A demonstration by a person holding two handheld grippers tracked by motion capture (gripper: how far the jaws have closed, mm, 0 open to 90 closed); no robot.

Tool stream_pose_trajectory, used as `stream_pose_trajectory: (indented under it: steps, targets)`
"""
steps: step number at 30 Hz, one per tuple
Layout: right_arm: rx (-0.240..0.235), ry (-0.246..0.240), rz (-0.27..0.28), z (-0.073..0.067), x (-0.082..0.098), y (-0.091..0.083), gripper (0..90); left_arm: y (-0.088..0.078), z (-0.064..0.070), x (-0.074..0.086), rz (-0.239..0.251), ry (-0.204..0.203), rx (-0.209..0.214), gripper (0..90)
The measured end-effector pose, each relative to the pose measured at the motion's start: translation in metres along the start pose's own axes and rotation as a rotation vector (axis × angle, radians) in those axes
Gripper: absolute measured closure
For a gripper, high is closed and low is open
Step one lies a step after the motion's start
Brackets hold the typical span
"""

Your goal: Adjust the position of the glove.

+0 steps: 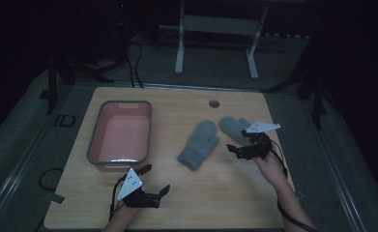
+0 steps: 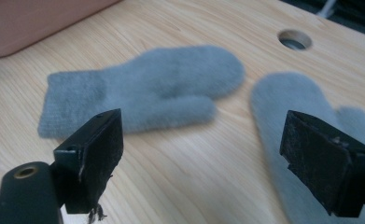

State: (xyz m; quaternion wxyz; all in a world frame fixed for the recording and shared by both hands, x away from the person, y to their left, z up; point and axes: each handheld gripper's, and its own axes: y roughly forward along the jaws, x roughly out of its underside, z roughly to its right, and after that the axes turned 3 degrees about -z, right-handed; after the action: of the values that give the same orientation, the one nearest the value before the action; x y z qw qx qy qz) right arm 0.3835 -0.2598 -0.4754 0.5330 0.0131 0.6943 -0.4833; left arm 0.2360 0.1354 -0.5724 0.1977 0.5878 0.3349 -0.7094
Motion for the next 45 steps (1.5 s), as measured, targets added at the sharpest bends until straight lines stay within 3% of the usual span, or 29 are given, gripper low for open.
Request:
stream_pose_trajectory:
  steps: [6, 11, 14, 17, 19, 22, 26, 33, 36, 42, 45]
  targets:
    - [-0.039, -0.025, -0.015, -0.013, -0.009, 0.021, 13.5, 0.000, -0.001, 0.000, -0.006, -0.003, -0.004, 2.0]
    - [-0.119, -0.006, -0.038, -0.021, -0.015, 0.042, 13.8, 0.000, -0.001, 0.000, -0.008, -0.004, 0.005, 2.1]
    - [-0.086, -0.043, -0.062, -0.029, -0.018, 0.056, 13.1, 0.000, -0.001, 0.000, -0.010, -0.004, 0.009, 2.0]
    - [-0.116, -0.043, -0.055, -0.031, -0.020, 0.069, 14.1, 0.000, -0.001, 0.000, -0.011, -0.006, 0.014, 2.0]
    - [-0.096, -0.055, -0.071, -0.032, -0.021, 0.077, 14.9, 0.000, -0.001, 0.000, -0.009, -0.006, 0.016, 2.1]
    - [-0.096, -0.069, -0.091, -0.032, -0.022, 0.087, 22.9, 0.000, -0.001, 0.000, -0.010, -0.004, 0.018, 2.1]
    - [-0.089, -0.084, -0.112, -0.032, -0.023, 0.099, 24.2, 0.000, -0.001, 0.000, -0.009, -0.002, 0.020, 2.1]
    - [-0.101, -0.114, -0.162, -0.028, -0.022, 0.118, 30.3, 0.000, -0.001, 0.000, -0.008, -0.001, 0.021, 2.0]
    - [-0.109, -0.116, -0.159, -0.029, -0.022, 0.121, 31.8, 0.000, -0.001, 0.000, -0.008, -0.001, 0.021, 2.1]
    - [-0.137, -0.130, -0.169, -0.029, -0.021, 0.122, 47.8, 0.000, -0.001, 0.000, -0.007, -0.002, 0.022, 2.1]
    - [-0.129, -0.150, -0.177, -0.031, -0.021, 0.120, 66.1, 0.000, -0.001, 0.000, -0.008, -0.003, 0.022, 2.1]
